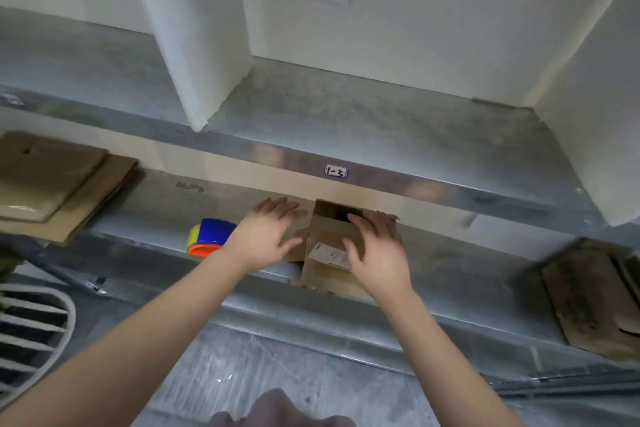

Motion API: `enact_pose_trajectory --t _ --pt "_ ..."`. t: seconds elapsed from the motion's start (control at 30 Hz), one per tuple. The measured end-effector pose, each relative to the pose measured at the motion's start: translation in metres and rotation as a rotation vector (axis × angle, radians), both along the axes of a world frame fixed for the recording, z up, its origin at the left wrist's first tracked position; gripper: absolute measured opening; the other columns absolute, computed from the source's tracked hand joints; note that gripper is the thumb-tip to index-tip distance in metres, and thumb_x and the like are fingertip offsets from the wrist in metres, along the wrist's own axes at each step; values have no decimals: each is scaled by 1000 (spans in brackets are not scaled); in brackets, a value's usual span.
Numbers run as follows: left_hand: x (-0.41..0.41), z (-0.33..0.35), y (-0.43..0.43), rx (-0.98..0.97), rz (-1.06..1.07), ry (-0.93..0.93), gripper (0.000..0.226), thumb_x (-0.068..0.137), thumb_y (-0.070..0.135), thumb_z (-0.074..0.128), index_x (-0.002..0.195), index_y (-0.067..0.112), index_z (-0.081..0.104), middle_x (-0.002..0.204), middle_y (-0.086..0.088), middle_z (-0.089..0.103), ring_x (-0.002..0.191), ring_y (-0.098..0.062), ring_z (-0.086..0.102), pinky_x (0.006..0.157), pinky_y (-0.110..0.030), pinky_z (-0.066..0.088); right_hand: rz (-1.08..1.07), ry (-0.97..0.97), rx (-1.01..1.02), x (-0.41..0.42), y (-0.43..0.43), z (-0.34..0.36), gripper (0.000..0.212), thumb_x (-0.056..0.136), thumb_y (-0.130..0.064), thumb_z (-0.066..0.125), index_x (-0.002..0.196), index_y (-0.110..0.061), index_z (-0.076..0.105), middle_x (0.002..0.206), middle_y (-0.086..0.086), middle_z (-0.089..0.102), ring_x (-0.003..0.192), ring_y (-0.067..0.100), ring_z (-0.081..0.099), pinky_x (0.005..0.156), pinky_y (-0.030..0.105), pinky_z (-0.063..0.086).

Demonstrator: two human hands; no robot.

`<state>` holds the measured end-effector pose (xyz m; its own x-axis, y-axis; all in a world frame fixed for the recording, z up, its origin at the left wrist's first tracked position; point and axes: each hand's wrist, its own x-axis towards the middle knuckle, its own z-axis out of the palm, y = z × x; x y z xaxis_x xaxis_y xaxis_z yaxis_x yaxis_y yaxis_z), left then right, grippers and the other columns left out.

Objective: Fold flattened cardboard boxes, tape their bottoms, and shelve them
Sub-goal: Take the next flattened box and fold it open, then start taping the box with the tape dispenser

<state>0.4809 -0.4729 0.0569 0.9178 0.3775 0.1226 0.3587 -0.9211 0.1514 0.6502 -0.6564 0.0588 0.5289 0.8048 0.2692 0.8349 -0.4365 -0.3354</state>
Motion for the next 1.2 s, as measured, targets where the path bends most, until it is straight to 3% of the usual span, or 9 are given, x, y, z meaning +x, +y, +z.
enact_pose_trajectory --t 0.1,0.2,0.27,0.37,0.47,0.57,0.73,0.93,1.2 --pt "-35 -4 11 40 -3 85 59 85 56 36 127 21 58 131 -7 59 124 -31 53 107 -46 37 64 -80 -17 -34 26 0 45 85 -45 42 120 -28 64 126 1 63 129 30 49 109 57 35" --pt "-66 -9 30 78 -3 127 53 82 55 44 120 23 61 122 -4 64 114 -29 60 100 -43 44 125 -12 -32 -67 51 -6 44 86 -44 42 120 -25 62 126 2 62 129 30 49 103 51 44" --pt "-82 -17 47 96 -27 118 52 80 53 59 121 22 60 121 -4 64 113 -29 61 99 -44 45 161 -41 -77 -86 67 -16 39 86 -39 53 121 -24 61 127 3 61 128 30 49 102 51 45" --pt "-101 -29 74 85 -60 152 65 69 51 75 124 22 57 122 -5 63 112 -32 61 97 -47 47 167 -115 -176 -113 87 -34 42 79 -32 68 120 -24 62 126 2 62 129 32 49 104 62 39" --pt "-113 -40 95 59 -106 189 68 67 54 69 126 22 54 122 -5 63 109 -32 62 94 -46 49 132 -42 -203 -135 101 -51 49 76 -24 69 124 -21 60 125 5 61 129 35 49 104 59 40" --pt "-116 -46 110 33 -134 210 66 73 61 50 126 22 54 120 -5 64 107 -31 63 92 -44 50 69 33 -203 -146 112 -68 53 74 -20 65 126 -18 58 123 8 61 124 36 52 106 54 41" --pt "-109 -64 124 -86 -163 215 78 63 51 78 131 20 53 127 -8 60 111 -33 61 89 -42 51 -109 183 -246 -151 125 -91 55 74 -23 65 128 -12 59 125 13 62 121 38 55 104 48 43" --pt "-91 -69 132 -216 -112 202 70 80 43 68 140 18 45 136 -8 50 121 -32 49 98 -38 40 -193 322 -362 -134 127 -97 61 93 -29 51 149 -16 33 153 7 35 142 25 29 114 33 29" --pt "-81 -71 141 -319 -92 274 65 82 35 66 141 23 41 135 -3 48 121 -24 46 95 -31 41 -190 388 -372 -123 134 -102 57 96 -29 49 150 -18 33 153 6 35 141 23 31 113 31 31"
